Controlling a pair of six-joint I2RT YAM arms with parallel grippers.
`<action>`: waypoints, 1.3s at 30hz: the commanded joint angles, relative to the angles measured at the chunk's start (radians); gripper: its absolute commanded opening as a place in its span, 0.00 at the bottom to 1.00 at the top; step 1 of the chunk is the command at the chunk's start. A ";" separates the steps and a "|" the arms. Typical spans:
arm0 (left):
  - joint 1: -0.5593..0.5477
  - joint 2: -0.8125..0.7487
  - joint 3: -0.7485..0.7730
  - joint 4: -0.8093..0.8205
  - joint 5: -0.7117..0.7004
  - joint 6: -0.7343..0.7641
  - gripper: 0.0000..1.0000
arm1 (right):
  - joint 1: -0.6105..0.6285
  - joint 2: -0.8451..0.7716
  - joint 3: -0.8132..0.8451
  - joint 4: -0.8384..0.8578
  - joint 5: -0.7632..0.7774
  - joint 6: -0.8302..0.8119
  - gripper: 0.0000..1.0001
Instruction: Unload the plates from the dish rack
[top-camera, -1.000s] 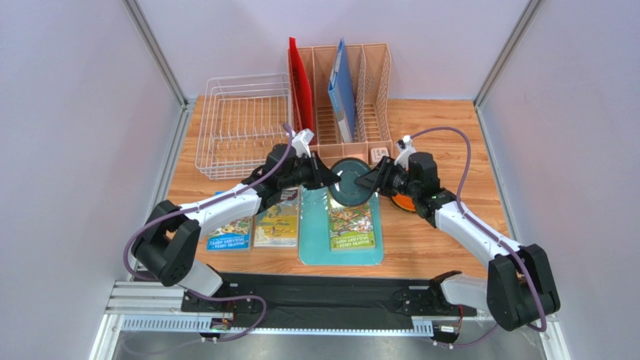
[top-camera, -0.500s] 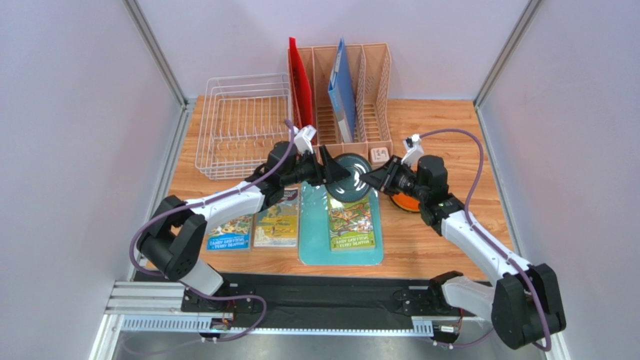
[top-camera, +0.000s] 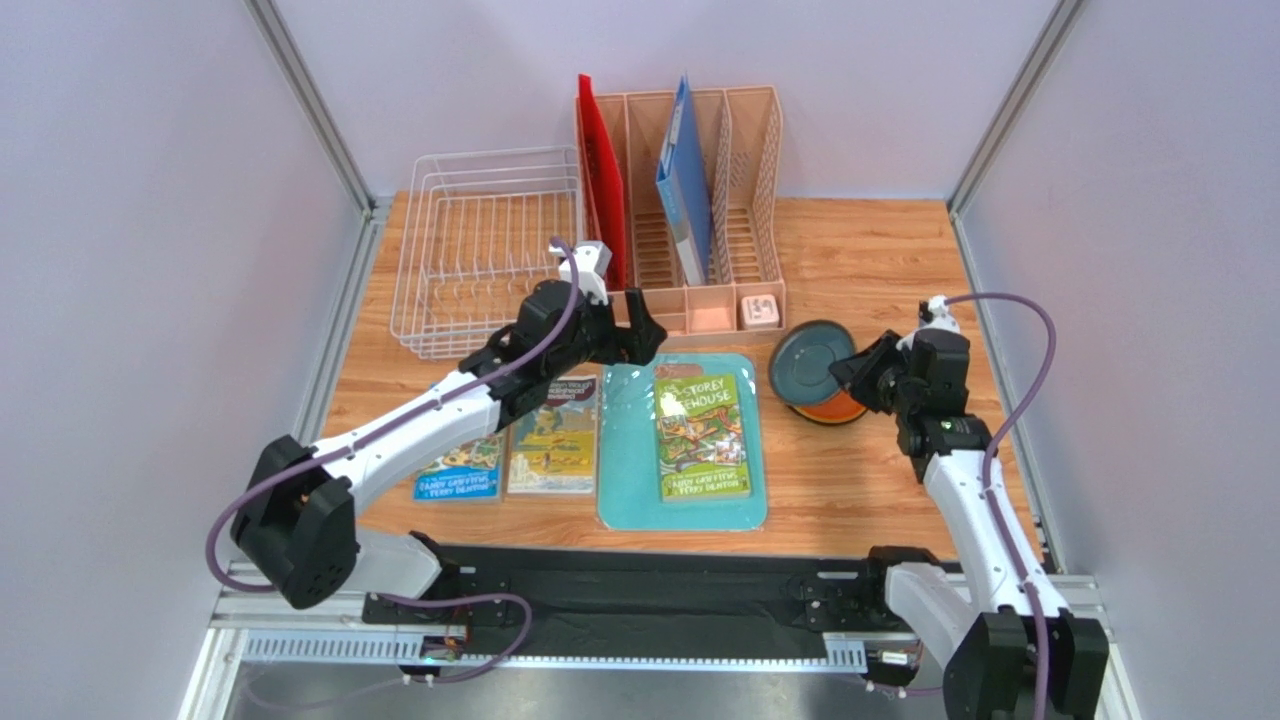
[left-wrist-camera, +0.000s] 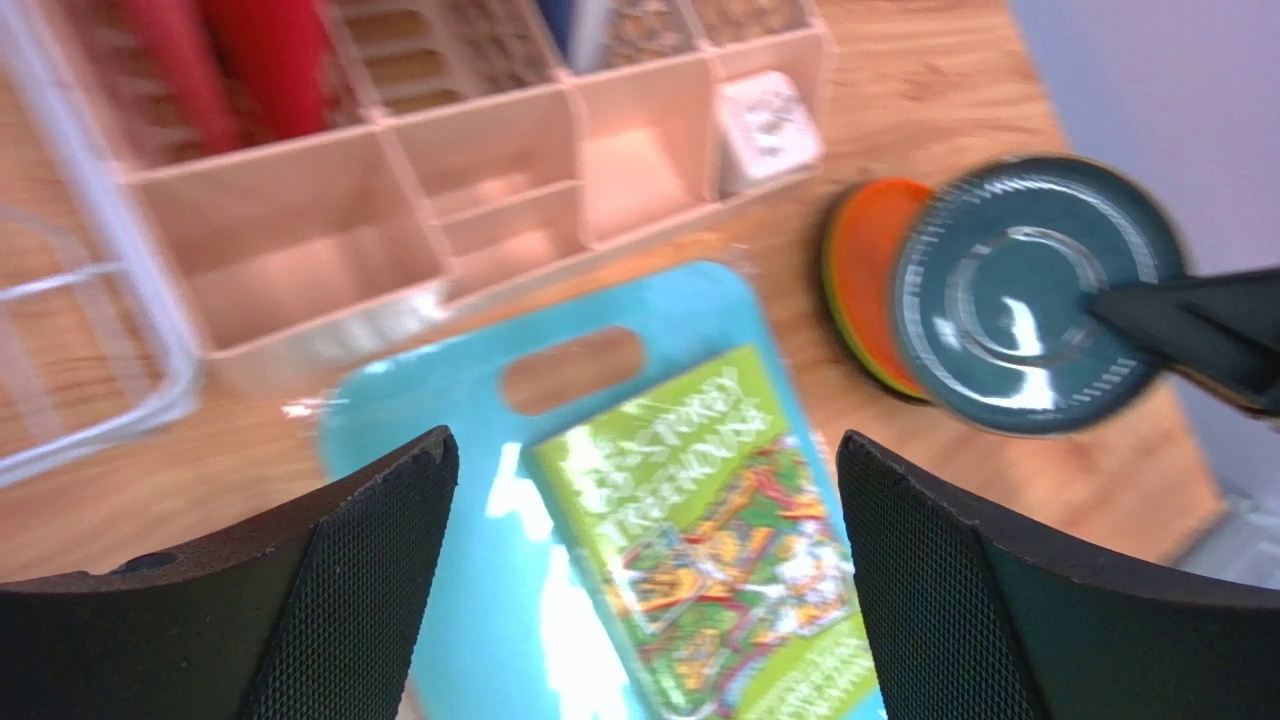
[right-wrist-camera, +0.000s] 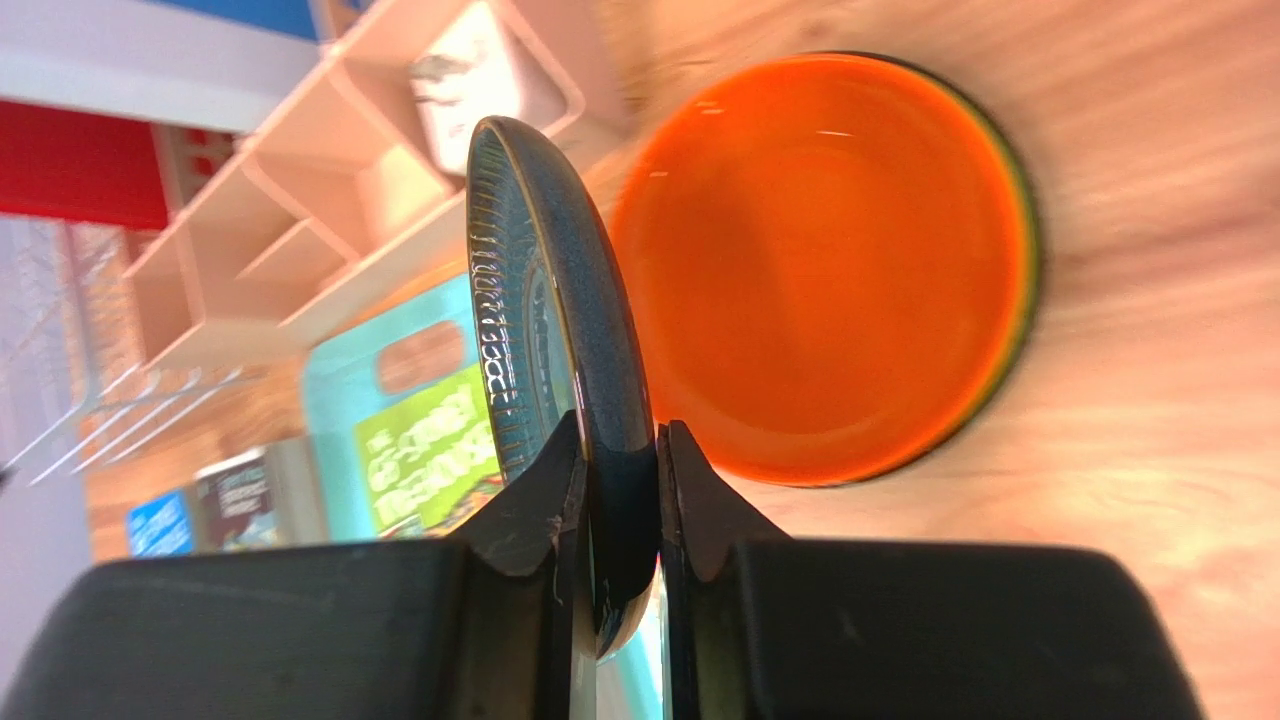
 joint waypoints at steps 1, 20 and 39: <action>0.002 -0.071 0.005 -0.147 -0.296 0.159 1.00 | -0.043 0.018 0.032 -0.007 0.057 -0.048 0.00; 0.004 -0.121 -0.037 -0.180 -0.390 0.205 0.99 | -0.094 0.265 0.083 0.103 0.000 -0.056 0.09; 0.018 -0.124 -0.032 -0.195 -0.375 0.217 0.99 | -0.094 0.239 0.120 -0.036 0.097 -0.089 0.74</action>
